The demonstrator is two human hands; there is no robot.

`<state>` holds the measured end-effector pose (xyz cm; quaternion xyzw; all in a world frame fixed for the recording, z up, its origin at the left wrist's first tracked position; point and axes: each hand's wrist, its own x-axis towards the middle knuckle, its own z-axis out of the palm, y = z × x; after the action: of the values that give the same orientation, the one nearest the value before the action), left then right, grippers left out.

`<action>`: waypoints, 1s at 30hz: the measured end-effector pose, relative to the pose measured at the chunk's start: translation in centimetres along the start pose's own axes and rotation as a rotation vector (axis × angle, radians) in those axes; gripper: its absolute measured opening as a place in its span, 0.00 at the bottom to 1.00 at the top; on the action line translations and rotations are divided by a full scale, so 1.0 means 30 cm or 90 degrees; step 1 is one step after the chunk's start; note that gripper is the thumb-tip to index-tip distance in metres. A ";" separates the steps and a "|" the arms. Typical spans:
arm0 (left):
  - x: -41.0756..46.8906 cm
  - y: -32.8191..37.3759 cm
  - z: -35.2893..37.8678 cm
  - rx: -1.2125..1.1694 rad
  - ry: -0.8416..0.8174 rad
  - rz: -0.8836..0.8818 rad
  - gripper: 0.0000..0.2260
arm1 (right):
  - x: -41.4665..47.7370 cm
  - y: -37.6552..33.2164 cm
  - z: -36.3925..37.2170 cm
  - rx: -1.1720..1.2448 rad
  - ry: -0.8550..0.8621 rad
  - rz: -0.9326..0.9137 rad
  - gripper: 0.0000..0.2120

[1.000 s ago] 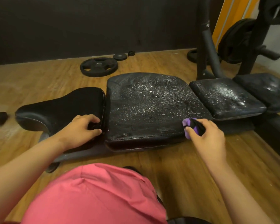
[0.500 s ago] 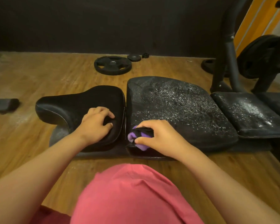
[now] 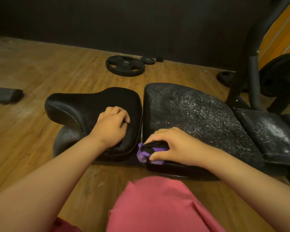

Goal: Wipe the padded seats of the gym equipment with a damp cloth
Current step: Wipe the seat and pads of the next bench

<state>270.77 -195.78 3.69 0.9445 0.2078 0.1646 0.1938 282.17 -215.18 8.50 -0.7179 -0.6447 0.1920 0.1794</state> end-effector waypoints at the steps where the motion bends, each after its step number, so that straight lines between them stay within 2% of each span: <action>1: 0.007 0.000 0.004 -0.003 0.004 -0.001 0.06 | 0.013 0.000 0.004 -0.015 0.005 -0.009 0.13; 6: 0.028 -0.007 0.008 -0.025 0.016 -0.026 0.07 | 0.149 0.011 0.000 -0.069 0.022 0.005 0.13; 12: 0.021 -0.035 0.000 -0.022 0.023 -0.022 0.07 | 0.128 -0.001 -0.024 0.012 -0.118 -0.033 0.13; 14: 0.028 -0.034 0.005 -0.008 0.035 -0.020 0.06 | 0.133 0.016 -0.033 0.003 -0.112 -0.040 0.14; 17: 0.051 -0.018 0.021 0.016 0.045 -0.025 0.08 | 0.178 0.066 -0.070 -0.024 -0.013 -0.028 0.14; 22: 0.132 -0.002 0.044 0.027 0.057 0.004 0.14 | 0.281 0.202 -0.197 0.044 0.204 0.090 0.09; 28: 0.320 -0.030 0.058 0.038 0.051 -0.045 0.14 | 0.467 0.438 -0.327 0.085 0.338 0.246 0.07; 30: 0.379 -0.048 0.071 0.042 0.047 -0.064 0.14 | 0.538 0.483 -0.361 0.100 0.340 0.261 0.08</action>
<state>280.92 -190.02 3.84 0.9321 0.2672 0.1825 0.1626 301.61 -200.74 9.81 -0.8414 -0.4006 0.0786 0.3541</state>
